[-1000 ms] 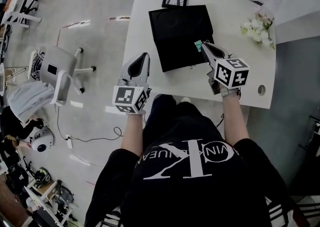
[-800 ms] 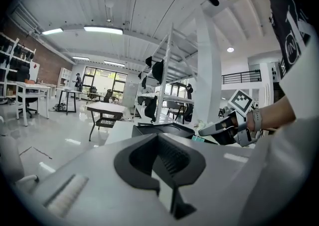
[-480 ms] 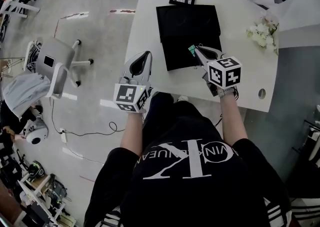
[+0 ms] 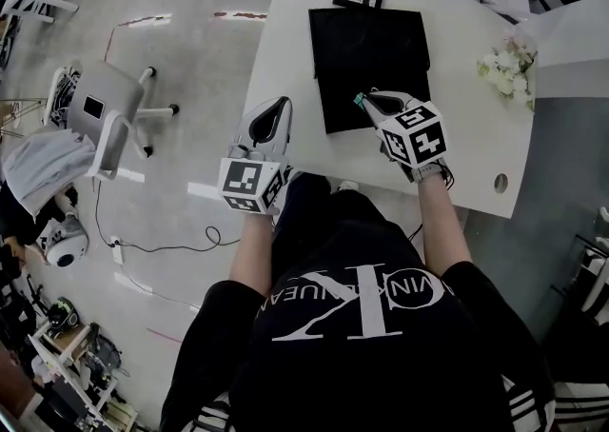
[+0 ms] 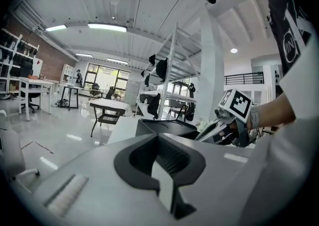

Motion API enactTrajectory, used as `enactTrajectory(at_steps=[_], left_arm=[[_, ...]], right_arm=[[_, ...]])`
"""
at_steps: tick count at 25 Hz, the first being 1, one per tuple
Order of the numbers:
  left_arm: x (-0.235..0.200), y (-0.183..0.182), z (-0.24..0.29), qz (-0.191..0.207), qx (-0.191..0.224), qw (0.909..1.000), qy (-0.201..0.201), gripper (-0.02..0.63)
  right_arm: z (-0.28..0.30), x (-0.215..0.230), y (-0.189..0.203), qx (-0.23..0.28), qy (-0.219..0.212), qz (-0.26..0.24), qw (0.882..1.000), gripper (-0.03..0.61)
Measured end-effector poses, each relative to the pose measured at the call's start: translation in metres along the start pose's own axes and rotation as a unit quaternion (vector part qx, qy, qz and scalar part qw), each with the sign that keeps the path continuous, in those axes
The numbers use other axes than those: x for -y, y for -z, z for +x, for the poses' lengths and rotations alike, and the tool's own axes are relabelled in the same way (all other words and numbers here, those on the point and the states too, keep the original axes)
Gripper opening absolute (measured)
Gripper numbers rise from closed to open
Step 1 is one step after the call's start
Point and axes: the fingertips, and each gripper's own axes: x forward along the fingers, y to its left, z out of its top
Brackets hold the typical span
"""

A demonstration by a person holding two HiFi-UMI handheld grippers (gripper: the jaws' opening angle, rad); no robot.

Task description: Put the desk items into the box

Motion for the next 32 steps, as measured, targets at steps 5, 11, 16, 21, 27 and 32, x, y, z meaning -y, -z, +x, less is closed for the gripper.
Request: enactTrajectory(at_steps=[5, 11, 16, 21, 27, 32], left_arm=[[-0.005, 0.000, -0.004, -0.005, 0.002, 1.0000, -0.004, 0.009], [-0.010, 0.002, -0.006, -0.010, 0.002, 0.9999, -0.007, 0.009], [-0.010, 0.000, -0.006, -0.010, 0.004, 0.9999, -0.007, 0.009], [-0.012, 0.002, -0.008, -0.012, 0.003, 0.9999, -0.010, 0.009], [-0.014, 0.002, -0.011, -0.013, 0.002, 0.9998, -0.012, 0.009], [-0.014, 0.001, -0.009, -0.012, 0.004, 0.9999, -0.011, 0.011]], right_arm=[[0.009, -0.010, 0.003, -0.031, -0.004, -0.048, 0.998, 0.020], [0.012, -0.012, -0.001, -0.032, -0.001, -0.058, 0.998, 0.020], [0.011, -0.011, -0.004, -0.029, 0.002, -0.060, 0.998, 0.020], [0.012, -0.010, -0.005, -0.027, 0.005, -0.060, 0.998, 0.020], [0.011, -0.010, -0.009, -0.021, 0.006, -0.056, 0.998, 0.020], [0.009, -0.009, -0.010, -0.013, 0.005, -0.050, 0.999, 0.020]])
